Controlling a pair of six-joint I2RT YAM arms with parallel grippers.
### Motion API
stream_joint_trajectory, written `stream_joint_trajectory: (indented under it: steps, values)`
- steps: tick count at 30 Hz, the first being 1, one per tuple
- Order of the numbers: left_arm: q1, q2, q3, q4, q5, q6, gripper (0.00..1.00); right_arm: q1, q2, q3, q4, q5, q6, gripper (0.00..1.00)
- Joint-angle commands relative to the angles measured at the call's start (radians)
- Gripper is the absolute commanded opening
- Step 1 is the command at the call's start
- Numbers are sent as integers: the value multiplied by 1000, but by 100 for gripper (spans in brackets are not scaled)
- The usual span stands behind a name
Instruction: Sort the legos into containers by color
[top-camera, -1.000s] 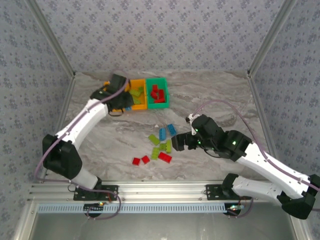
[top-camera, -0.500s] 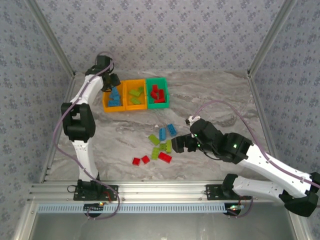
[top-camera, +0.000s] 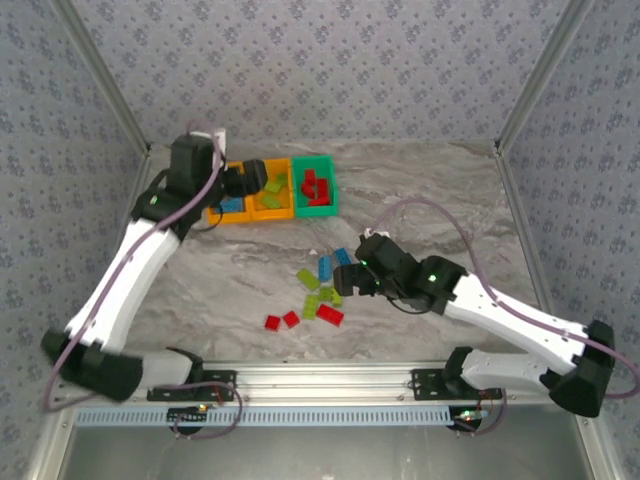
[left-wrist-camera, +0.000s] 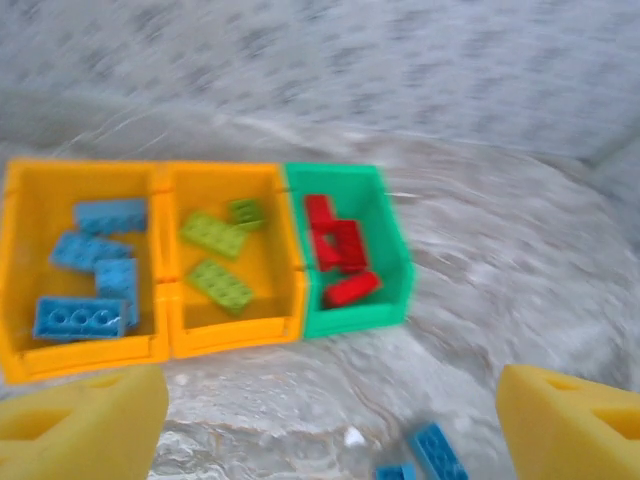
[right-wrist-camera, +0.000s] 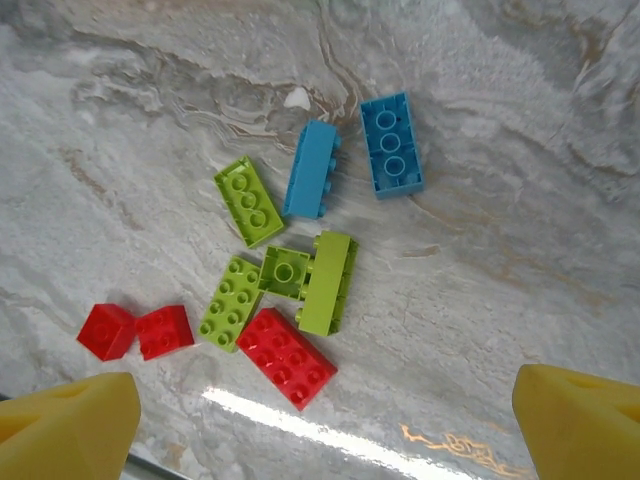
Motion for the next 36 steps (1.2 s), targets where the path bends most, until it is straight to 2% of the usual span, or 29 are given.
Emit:
stream_joint_trajectory:
  steps: [1, 3, 8, 11, 17, 25, 29, 32, 34, 36]
  values:
    - [-47, -131, -128, 24, 70, 202, 92, -36, 75, -30, 93, -102, 33, 97]
    - [-83, -222, -193, 7, 112, 316, 99, -48, 130, -47, 147, -135, 29, 96]
    - [-129, -379, -348, -94, 309, 652, 99, -98, 234, -122, 304, -231, 67, 91]
    - [-130, -438, -457, -95, 442, 811, 99, -122, 278, -168, 379, -269, 91, 82]
    - [-132, -443, -565, 35, 557, 808, 99, -140, 383, -193, 444, -375, 108, 69]
    - [-133, -398, -603, 96, 558, 827, 99, -145, 392, -237, 439, -305, 139, 46]
    - [-128, -407, -639, 140, 549, 831, 99, -144, 391, -243, 381, -261, 130, 44]
    - [-118, -416, -654, 162, 538, 830, 99, -128, 392, -210, 280, -168, 111, 45]
    - [-112, -421, -667, 178, 528, 829, 99, -116, 406, -181, 224, -114, 102, 47]
    - [-107, -425, -676, 195, 524, 829, 99, -109, 433, -153, 207, -111, 74, 50]
